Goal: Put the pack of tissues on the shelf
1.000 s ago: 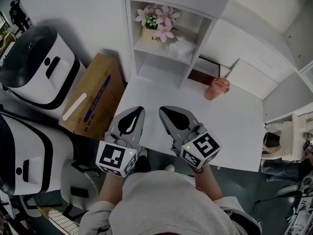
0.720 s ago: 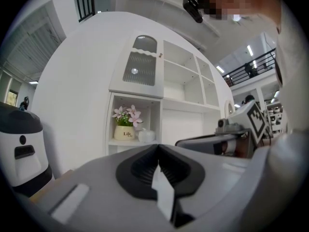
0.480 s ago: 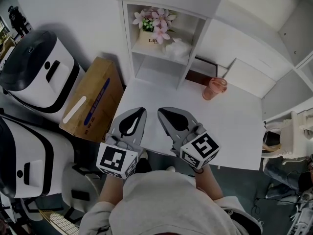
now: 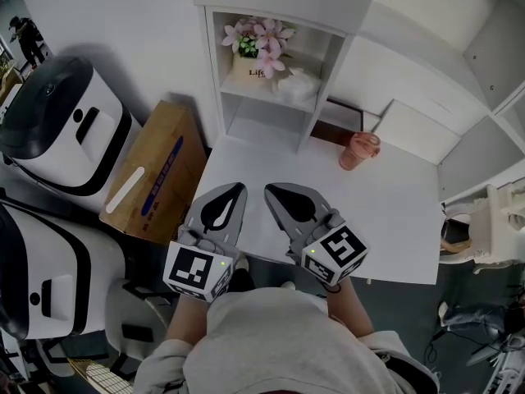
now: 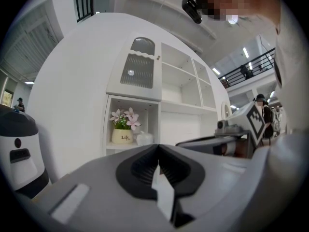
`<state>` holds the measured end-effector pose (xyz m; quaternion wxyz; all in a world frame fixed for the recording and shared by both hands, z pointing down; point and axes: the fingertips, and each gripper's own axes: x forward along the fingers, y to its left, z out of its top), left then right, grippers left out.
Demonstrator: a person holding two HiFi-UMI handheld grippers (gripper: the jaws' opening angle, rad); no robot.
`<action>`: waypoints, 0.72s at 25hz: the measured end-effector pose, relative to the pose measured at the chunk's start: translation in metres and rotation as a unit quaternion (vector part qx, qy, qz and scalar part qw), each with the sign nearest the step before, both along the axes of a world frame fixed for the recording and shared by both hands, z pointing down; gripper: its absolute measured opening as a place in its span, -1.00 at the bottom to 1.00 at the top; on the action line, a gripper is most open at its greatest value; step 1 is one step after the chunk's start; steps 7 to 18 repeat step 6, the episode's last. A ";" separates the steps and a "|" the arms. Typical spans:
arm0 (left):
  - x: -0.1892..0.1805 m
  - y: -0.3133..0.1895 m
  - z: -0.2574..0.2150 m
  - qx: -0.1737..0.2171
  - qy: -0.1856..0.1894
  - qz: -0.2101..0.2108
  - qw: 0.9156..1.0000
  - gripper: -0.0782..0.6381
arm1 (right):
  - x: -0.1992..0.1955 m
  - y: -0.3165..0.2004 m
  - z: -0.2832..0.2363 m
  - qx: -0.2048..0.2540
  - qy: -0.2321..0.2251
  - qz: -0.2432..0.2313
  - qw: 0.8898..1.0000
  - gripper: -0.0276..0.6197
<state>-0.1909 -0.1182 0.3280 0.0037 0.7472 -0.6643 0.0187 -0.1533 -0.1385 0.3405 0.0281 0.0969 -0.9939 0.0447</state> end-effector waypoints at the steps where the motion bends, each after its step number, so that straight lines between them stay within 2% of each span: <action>1: -0.002 0.001 0.000 0.001 -0.001 -0.001 1.000 -0.78 | -0.002 0.001 0.000 0.000 -0.001 0.000 1.000 -0.91; 18: -0.011 0.005 -0.001 0.002 -0.002 -0.004 1.000 -0.78 | -0.011 0.005 0.001 -0.001 -0.005 -0.002 1.000 -0.91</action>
